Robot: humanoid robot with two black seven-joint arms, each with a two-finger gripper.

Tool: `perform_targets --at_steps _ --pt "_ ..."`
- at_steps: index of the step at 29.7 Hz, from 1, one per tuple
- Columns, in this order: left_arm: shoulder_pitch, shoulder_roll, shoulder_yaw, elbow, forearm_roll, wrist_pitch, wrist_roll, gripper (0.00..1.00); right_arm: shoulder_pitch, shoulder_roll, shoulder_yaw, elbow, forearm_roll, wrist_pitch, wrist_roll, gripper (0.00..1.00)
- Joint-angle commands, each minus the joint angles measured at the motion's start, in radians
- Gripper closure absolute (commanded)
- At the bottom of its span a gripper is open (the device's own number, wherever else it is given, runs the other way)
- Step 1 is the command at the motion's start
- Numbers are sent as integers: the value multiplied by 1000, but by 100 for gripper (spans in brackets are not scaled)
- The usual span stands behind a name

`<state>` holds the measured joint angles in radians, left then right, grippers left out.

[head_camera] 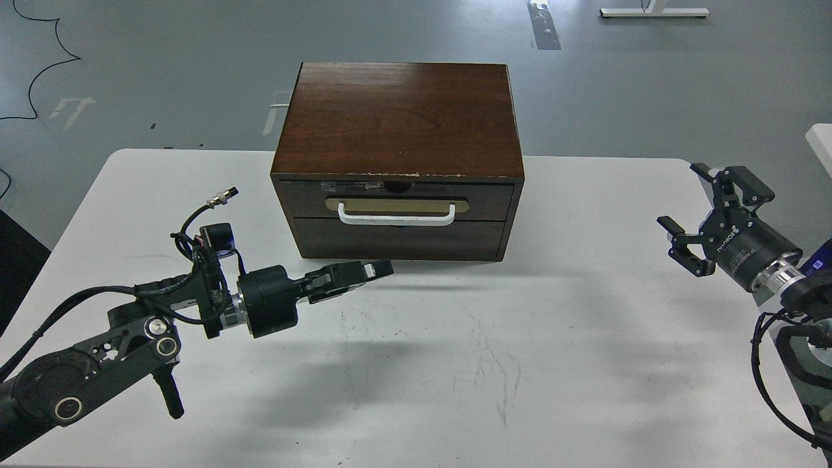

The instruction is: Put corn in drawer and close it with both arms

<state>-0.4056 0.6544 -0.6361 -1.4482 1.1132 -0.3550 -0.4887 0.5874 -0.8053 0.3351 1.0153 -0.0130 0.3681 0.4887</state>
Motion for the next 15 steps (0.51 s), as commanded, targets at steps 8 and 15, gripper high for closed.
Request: perform_targets --at_steps 8,15 --pt "80 57 -149 74 -446 89 0 0 0 54 41 -1 -2 -11 0 0" --pt "168 -4 -197 163 -535 114 0 0 0 97 45 -3 1 -12 0 0"
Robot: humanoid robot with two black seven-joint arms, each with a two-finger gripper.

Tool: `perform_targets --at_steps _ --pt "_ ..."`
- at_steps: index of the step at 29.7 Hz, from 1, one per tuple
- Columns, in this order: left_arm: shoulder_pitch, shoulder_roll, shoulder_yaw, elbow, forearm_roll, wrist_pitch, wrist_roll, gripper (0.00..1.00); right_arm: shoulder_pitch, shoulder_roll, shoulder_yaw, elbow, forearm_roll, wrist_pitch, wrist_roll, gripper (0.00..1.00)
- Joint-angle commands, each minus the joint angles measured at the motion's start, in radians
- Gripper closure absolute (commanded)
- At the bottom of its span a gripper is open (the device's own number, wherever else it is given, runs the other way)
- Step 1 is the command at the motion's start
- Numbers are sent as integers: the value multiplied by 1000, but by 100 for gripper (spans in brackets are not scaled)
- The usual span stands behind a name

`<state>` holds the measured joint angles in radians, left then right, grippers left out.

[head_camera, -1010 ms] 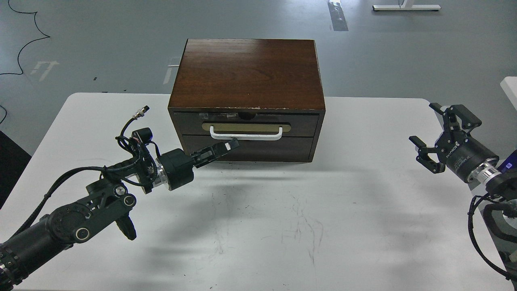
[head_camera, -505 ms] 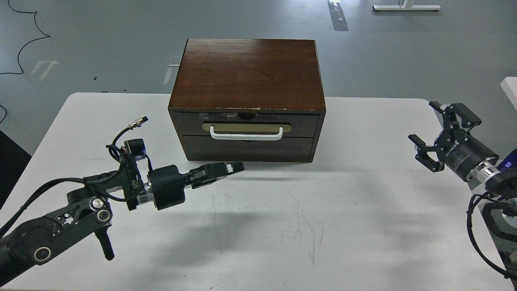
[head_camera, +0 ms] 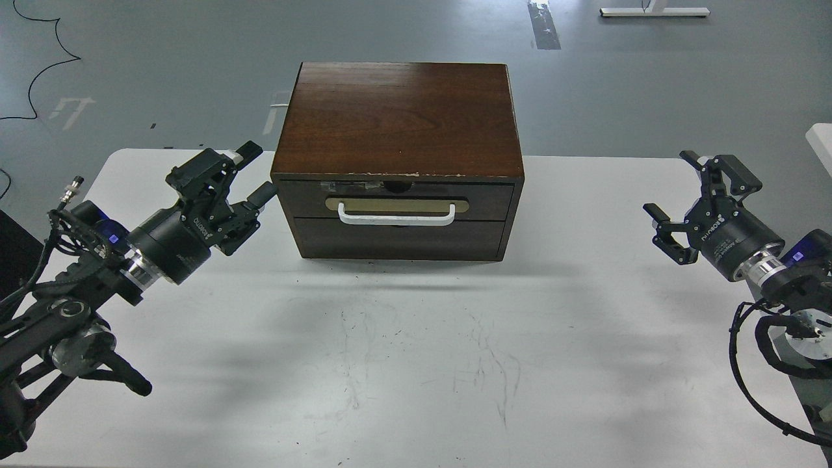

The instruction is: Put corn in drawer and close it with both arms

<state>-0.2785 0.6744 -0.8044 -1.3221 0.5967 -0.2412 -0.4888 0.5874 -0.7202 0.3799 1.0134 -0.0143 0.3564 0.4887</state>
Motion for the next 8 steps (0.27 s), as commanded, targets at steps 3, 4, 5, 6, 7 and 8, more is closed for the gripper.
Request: perform_targets --at_steps 3,4,5,6,7,8 --pt "79 -39 -52 50 -18 -15 0 0 0 12 0 1 4 0 0 0" --pt "91 -41 -52 55 -17 -33 0 0 -1 12 0 1 4 1 0 0" --pt "97 -42 -52 58 -18 -47 0 0 -1 10 0 2 4 1 0 0" --pt "107 -44 -55 63 -18 -70 0 0 -1 10 0 2 4 3 0 0" --pt "108 -47 -59 64 -18 -82 0 0 -3 10 0 1 4 3 0 0" --pt "108 -49 -64 64 -18 -86 0 0 -3 10 0 2 4 3 0 0"
